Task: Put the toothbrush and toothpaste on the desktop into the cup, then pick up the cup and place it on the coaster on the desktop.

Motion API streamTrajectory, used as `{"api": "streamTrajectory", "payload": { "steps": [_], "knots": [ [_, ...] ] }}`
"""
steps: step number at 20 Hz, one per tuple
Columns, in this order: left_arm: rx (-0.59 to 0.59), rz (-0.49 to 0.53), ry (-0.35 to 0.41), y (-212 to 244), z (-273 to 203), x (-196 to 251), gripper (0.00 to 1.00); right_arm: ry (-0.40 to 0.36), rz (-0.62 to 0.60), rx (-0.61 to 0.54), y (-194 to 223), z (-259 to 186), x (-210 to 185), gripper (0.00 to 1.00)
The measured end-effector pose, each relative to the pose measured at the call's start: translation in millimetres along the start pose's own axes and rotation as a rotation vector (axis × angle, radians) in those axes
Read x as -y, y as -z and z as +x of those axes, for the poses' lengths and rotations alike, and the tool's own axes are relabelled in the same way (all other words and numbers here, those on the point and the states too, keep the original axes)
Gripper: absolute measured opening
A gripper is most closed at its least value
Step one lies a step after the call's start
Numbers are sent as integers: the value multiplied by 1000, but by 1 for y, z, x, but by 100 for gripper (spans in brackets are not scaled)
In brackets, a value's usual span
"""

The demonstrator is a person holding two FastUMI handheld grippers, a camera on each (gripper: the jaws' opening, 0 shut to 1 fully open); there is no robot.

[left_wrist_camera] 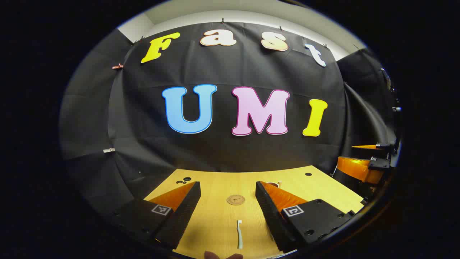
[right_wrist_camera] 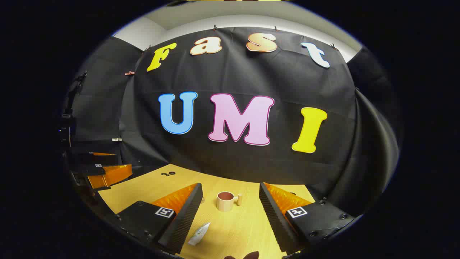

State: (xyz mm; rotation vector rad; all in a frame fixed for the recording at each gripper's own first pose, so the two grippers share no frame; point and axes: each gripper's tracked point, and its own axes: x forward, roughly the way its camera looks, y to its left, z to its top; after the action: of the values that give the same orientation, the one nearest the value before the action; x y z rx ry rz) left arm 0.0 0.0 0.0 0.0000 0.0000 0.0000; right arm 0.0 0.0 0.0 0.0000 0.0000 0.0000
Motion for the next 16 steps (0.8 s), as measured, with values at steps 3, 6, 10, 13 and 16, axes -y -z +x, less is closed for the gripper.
{"api": "streamTrajectory", "payload": {
  "steps": [3,6,10,13,16],
  "knots": [
    [-8,5,11,3,1,0,96,4,10,-22,6,3,-2,97],
    [-14,11,15,7,3,0,96,5,11,-27,9,6,-3,97],
    [-18,6,20,8,6,-2,96,2,6,-38,11,8,-7,97],
    [-21,-2,21,9,9,-4,96,5,1,-45,12,11,-10,97],
    [-26,1,24,13,12,-8,96,2,0,-78,19,17,-17,97]
  ]
}}
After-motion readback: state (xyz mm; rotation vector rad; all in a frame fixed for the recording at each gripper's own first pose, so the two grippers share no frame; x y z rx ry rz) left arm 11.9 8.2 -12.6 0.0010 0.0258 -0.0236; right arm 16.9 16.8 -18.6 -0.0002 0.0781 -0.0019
